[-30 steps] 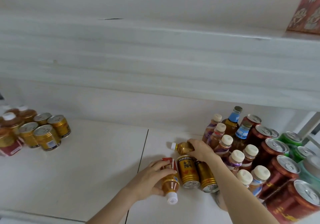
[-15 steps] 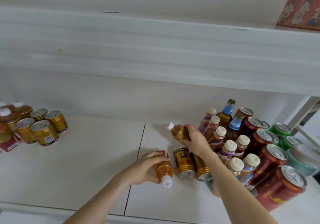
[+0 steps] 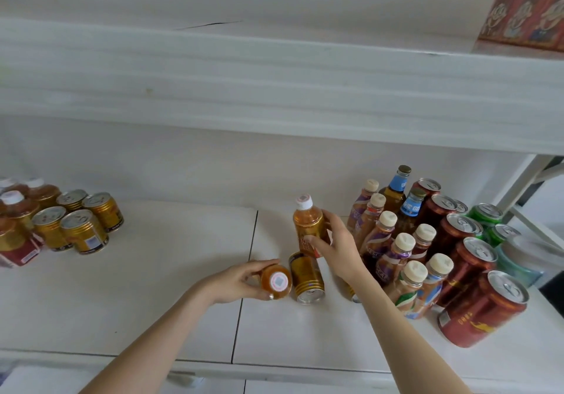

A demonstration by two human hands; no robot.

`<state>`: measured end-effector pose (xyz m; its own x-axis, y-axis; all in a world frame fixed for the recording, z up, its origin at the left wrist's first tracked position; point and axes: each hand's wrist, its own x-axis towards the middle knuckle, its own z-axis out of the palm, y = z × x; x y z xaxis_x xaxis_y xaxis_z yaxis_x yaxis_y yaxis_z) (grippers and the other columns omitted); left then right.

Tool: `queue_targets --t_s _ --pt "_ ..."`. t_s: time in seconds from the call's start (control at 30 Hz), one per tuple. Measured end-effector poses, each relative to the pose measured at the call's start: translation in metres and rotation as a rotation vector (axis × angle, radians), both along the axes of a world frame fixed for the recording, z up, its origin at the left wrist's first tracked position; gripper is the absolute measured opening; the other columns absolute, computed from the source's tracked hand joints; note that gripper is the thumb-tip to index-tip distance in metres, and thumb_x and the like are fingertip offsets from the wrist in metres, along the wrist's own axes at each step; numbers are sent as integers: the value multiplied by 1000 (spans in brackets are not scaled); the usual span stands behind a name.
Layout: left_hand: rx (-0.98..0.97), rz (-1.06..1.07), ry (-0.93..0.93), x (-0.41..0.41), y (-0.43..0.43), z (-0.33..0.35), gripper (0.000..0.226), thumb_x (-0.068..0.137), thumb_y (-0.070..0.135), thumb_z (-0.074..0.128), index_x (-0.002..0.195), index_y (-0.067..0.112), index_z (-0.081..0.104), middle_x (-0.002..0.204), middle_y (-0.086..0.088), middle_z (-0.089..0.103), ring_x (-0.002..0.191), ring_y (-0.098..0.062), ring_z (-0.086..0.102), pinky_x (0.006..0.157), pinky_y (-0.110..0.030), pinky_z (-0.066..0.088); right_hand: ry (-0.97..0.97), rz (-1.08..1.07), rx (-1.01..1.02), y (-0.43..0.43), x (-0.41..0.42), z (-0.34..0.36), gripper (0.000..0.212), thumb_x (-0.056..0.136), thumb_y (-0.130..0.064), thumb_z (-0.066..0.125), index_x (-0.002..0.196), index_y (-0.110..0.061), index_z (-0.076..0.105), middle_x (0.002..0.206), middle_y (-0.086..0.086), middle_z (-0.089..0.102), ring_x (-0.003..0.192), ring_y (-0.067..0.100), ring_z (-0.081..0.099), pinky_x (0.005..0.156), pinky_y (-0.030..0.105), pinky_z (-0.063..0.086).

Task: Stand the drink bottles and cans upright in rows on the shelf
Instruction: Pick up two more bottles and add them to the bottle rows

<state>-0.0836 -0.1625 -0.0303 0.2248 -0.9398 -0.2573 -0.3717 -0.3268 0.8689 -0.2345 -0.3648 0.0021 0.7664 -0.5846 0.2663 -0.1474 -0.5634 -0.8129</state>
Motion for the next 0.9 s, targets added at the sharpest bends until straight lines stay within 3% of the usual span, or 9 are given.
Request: queue_targets --t_s 0.23,0.33,0.4,0.53,0.67,0.77,0.9 --pt "-38 37 263 5 9 0 65 85 19 70 142 27 40 129 -1 61 107 -10 59 108 -36 38 -83 35 241 35 -16 2 52 86 -19 67 132 -24 42 124 -10 57 116 5 54 94 21 47" --pt "-48 12 293 3 7 2 59 84 23 69 137 33 44 133 2 60 117 -10 56 100 -25 43 -94 14 269 46 -25 1 51 87 -18 67 131 -22 43 123 -10 57 116 4 54 90 14 48" --pt "-37 13 312 3 8 1 63 84 25 68 141 28 42 134 7 59 124 -8 53 104 -24 41 -101 4 299 51 -33 1 49 87 -15 66 130 -22 43 122 -9 58 115 4 54 85 10 48" --pt "-19 37 390 8 17 -4 63 84 27 66 142 21 40 138 4 56 130 -12 48 114 -33 30 -89 8 350 65 -45 -3 50 87 -13 66 131 -18 43 123 -7 58 116 7 55 92 19 50" --pt "58 35 447 16 33 -5 66 84 29 68 143 27 38 139 11 53 130 -4 46 108 -21 33 -83 30 390 83 -49 -10 47 85 -10 68 126 -19 47 117 -10 61 110 2 59 87 17 50" --pt "153 37 441 25 48 -3 78 72 48 78 139 41 39 141 18 49 134 -5 39 115 -34 22 -63 48 430 97 -48 -21 44 85 -4 67 120 -22 49 112 -7 64 106 5 62 85 20 52" --pt "147 67 512 31 64 -5 65 74 39 78 130 44 47 138 18 52 131 -6 41 116 -40 17 16 64 434 110 -47 -40 47 84 1 65 124 -19 48 115 1 63 107 13 61 83 19 51"
